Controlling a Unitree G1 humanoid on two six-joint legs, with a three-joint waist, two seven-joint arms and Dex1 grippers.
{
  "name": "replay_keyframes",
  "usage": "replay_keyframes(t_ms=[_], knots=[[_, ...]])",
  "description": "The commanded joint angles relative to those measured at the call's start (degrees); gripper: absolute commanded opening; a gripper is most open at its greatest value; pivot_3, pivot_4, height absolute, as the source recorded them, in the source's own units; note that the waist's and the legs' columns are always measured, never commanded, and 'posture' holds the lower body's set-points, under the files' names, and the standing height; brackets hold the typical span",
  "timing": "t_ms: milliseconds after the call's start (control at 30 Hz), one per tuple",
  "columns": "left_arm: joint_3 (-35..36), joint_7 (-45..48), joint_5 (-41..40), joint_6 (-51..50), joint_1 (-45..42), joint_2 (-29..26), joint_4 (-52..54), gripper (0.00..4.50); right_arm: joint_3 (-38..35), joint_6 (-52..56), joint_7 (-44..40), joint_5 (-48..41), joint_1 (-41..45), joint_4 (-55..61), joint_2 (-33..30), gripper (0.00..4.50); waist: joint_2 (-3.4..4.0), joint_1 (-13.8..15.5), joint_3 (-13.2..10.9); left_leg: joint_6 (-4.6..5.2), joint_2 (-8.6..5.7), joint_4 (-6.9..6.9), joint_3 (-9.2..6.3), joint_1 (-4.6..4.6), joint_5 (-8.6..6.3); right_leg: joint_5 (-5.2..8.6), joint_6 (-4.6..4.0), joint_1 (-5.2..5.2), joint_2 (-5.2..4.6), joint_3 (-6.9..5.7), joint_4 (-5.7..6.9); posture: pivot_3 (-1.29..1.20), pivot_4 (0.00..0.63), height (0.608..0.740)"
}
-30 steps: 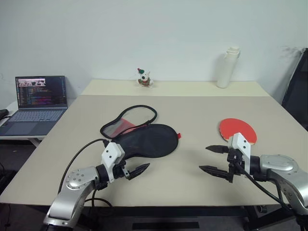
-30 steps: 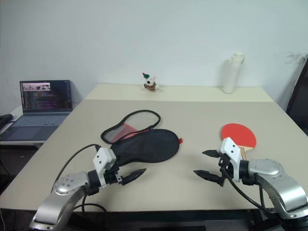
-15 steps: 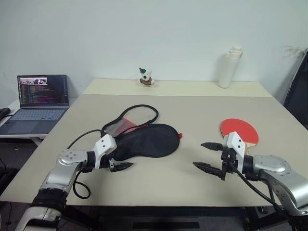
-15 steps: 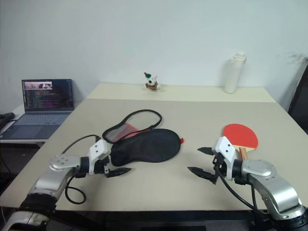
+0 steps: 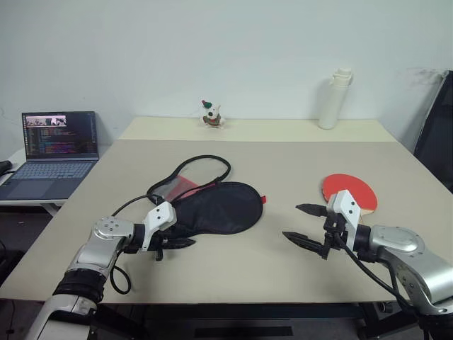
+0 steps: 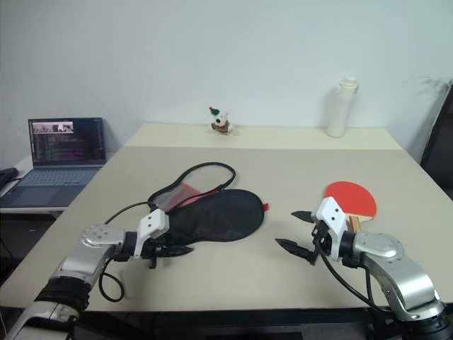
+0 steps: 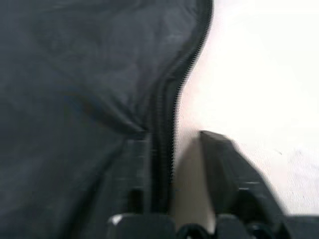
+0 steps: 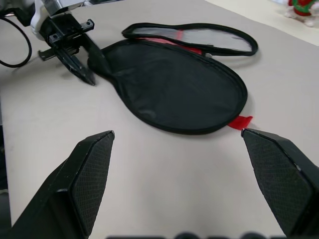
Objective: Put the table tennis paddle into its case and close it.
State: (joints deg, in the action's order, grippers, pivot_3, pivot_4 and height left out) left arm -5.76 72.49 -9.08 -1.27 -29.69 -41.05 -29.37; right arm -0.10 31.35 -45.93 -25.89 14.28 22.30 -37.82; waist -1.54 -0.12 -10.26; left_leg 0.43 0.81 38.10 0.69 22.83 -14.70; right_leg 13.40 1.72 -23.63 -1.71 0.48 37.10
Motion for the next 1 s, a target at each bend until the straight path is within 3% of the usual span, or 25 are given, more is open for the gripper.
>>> replay_keyframes(t_ms=[33,67,200,333,500,667,767,867,1000], knots=[[3.01,-2.12,-4.27,-5.94,1.48,1.54,7.55,0.35,-2.66,-1.07,0.45,-0.44,0.46,1.1,-0.45,4.5,0.0,-0.01,0.0,0.0,0.0,0.0,0.0,0.0,0.0,0.0,0.0,0.0,0.0,0.01,-0.02,0.0,0.15,0.74],[3.54,-3.13,-5.58,-8.43,2.04,2.33,10.26,0.04,-2.98,-0.95,0.46,-0.6,0.4,1.16,-0.54,4.5,0.0,-0.02,0.0,0.0,-0.01,0.0,0.0,0.01,0.0,-0.01,-0.01,0.0,-0.01,0.03,-0.02,0.0,0.15,0.74],[4.31,-8.99,-10.8,-19.55,4.83,6.76,23.33,0.04,-3.83,-0.63,0.33,-0.88,-0.2,1.52,-0.94,4.5,0.0,0.09,0.0,0.0,-0.04,0.0,-0.07,0.07,0.0,-0.03,-0.02,0.01,-0.07,0.15,-0.04,0.0,0.15,0.74],[3.42,-18.08,-15.58,-30.92,6.55,14.68,34.12,0.04,-4.7,-0.34,-0.02,-1.17,-1.17,1.93,-1.66,4.5,-0.01,0.07,0.0,0.0,-0.09,0.03,-0.09,0.06,0.0,-0.01,0.02,0.05,-0.12,0.16,-0.02,0.0,0.15,0.74],[1.38,-26.87,-14.93,-36.29,6.17,22.3,35.07,0.04,-5.48,0.14,-0.6,-1.53,-1.92,2.32,-2.54,4.5,-0.01,0.03,0.0,0.0,-0.06,0.05,-0.08,-0.04,0.0,0.01,0.1,0.11,-0.02,0.21,0.01,0.0,0.15,0.74],[-0.58,-30.32,-12.18,-34.27,5.96,24.64,31.48,0.04,-5.71,0.74,-0.34,-1.92,-2.54,3.14,-3.28,4.5,-0.01,-0.07,0.01,0.0,0.0,0.04,-0.09,-0.12,0.0,0.01,0.09,0.12,0.13,0.27,0.05,0.0,0.15,0.74],[-1.01,-29.75,-11.91,-33.07,5.94,24.73,30.49,0.71,-6.15,1.39,-0.08,-2.24,-3.15,3.53,-3.53,4.5,-0.01,-0.07,0.01,0.0,0.01,0.04,-0.09,-0.11,0.0,0.02,0.08,0.11,0.17,0.25,0.05,0.0,0.15,0.74],[-1.26,-29.4,-11.91,-32.27,5.93,24.71,30.26,1.75,-7.13,3.53,0.63,-3.39,-3.46,3.61,-3.57,4.5,-0.01,-0.01,0.01,0.0,0.01,0.04,-0.08,-0.09,0.0,0.0,0.06,0.12,0.15,0.27,0.02,0.0,0.15,0.74],[-0.2,-24.33,-16.18,-32.67,7.18,23.02,34.48,3.23,-9.16,14.78,4.18,-8.97,-2.75,4.35,-3.39,4.5,-0.01,-0.04,0.0,0.0,-0.02,0.05,-0.04,-0.09,0.0,-0.04,-0.01,0.12,0.08,0.3,0.01,0.0,0.15,0.74]])
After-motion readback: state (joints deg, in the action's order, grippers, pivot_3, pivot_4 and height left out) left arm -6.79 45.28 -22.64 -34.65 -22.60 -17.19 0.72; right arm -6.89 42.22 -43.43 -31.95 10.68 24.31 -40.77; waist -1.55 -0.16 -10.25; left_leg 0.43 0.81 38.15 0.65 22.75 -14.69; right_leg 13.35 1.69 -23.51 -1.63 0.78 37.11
